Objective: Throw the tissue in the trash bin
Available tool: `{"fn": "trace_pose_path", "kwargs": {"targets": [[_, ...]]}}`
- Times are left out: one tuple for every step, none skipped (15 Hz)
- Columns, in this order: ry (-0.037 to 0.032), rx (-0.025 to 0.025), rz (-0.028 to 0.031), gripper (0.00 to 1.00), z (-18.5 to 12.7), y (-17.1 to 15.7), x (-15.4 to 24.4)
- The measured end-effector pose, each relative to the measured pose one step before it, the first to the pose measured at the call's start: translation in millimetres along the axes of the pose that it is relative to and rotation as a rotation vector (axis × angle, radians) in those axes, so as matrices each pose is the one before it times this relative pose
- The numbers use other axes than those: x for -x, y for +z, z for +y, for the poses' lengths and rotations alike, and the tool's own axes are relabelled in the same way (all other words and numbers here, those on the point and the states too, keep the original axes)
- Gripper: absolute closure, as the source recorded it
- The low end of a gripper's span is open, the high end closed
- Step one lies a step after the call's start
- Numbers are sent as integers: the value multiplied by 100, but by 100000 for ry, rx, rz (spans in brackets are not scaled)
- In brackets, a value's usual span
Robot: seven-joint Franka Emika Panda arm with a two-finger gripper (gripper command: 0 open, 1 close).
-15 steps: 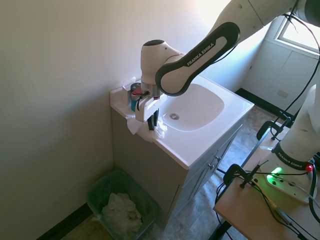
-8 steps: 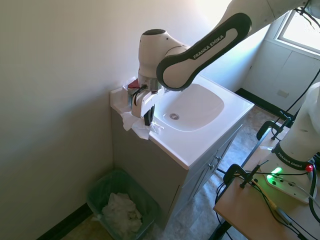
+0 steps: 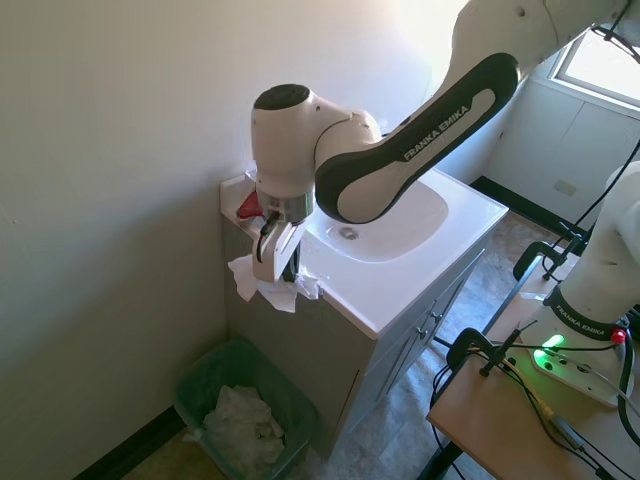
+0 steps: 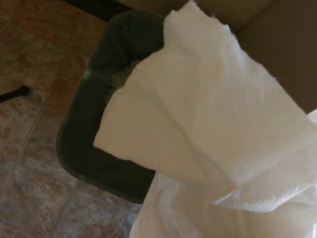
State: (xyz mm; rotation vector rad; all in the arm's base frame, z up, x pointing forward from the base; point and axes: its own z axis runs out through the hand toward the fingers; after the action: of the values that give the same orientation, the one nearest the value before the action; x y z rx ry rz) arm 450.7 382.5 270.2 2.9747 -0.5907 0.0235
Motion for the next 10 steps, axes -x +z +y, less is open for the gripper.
{"fn": "trace_pose_path", "kwargs": {"targets": [[-275, 352, 549, 100, -1328, 0, 236], [-219, 443, 392, 100, -1233, 160, 227], [-147, 617, 11, 100, -1157, 289, 296], [-78, 884, -470, 100, -957, 586, 238], [-232, 1053, -740, 100, -720, 651, 207], [-278, 1385, -510, 0, -529, 595, 86], [-111, 1275, -382, 0, -376, 478, -52], [57, 694, -269, 0, -253, 226, -100], [211, 199, -90, 0, -157, -7, -173], [217, 233, -16, 0, -46, -48, -152]]}}
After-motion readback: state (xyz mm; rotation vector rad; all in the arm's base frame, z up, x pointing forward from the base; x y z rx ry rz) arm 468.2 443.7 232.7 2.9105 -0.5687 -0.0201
